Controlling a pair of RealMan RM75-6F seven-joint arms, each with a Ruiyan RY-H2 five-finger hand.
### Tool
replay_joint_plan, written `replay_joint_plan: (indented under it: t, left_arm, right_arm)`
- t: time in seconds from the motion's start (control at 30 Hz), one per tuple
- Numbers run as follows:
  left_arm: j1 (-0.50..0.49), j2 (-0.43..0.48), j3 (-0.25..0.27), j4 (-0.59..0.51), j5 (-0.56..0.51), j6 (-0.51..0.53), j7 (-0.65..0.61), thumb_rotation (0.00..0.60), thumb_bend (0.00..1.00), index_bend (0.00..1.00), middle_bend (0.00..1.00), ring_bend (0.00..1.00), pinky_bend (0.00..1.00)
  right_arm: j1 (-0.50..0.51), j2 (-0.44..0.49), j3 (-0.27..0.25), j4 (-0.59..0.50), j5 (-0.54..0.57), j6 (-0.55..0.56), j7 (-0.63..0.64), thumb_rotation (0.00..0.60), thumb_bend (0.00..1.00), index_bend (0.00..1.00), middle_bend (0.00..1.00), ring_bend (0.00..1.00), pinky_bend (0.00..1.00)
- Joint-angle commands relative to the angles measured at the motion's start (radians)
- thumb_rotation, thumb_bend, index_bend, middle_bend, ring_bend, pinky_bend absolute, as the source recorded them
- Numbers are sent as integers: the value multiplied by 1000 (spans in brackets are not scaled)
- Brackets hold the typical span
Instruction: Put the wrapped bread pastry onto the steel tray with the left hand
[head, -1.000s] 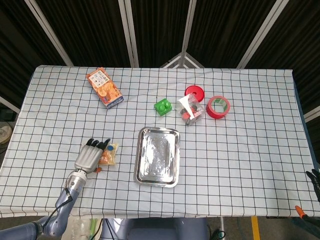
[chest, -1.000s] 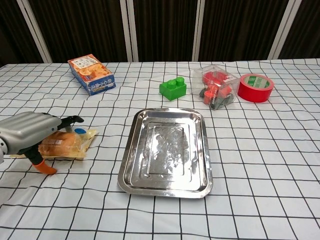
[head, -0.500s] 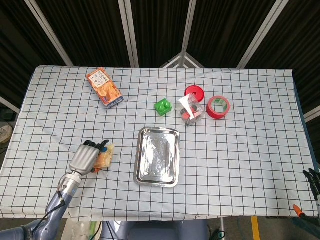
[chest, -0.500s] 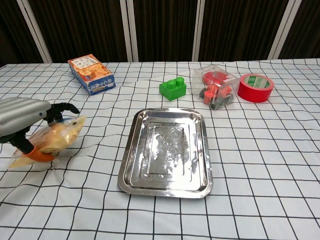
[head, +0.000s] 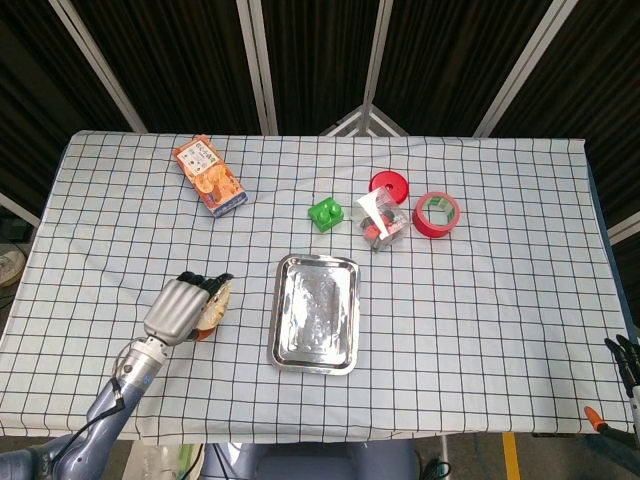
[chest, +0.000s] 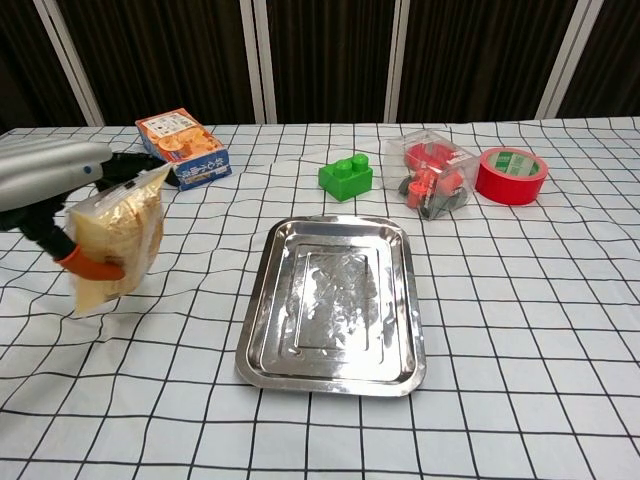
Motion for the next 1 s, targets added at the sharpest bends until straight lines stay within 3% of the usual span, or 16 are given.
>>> replay_joint_plan:
  t: [0.03,0.3,0.53,0.6,0.73,0.83,1.0]
  left_arm:
    - [-88,-75,-57,31,-91,-42,86,600,291,173,404,346,300]
    - [-285,-271,-137,179,-244,-90,230,600,291,183,407,347,321]
    - [-421,-366,-189,248,-344,-99,314,600,287,172,403,349,324]
    - [-457,-393,-195,269,-372,-97,336,600,262,140,365,328,313]
    - [-497,-412,-173,279,-459,-100,384,600,159,12,150,131,220]
    - [-517,-396,-154,247,-551,-109,420,600,122,0,27,21,175]
    - [-528,-343,-134,165,-602,-67,434,600,100,0,0,0,143]
  right_arm:
    - [5,2,5,3,11,-9,8,600,297,0,0,0,0]
    - [18,10,21,18,52,-41,47,600,297,0,0,0,0]
    - [23,18,34,35,87,-59,85,600,298,0,0,0,0]
    - [24,21,37,41,95,-65,98,600,297,0,0,0,0]
    - [22,22,42,47,106,-66,109,600,297,0,0,0,0]
    - [20,21,40,46,100,-61,106,600,297,0,0,0,0]
    - [13,20,37,39,95,-51,94,600,297,0,0,0,0]
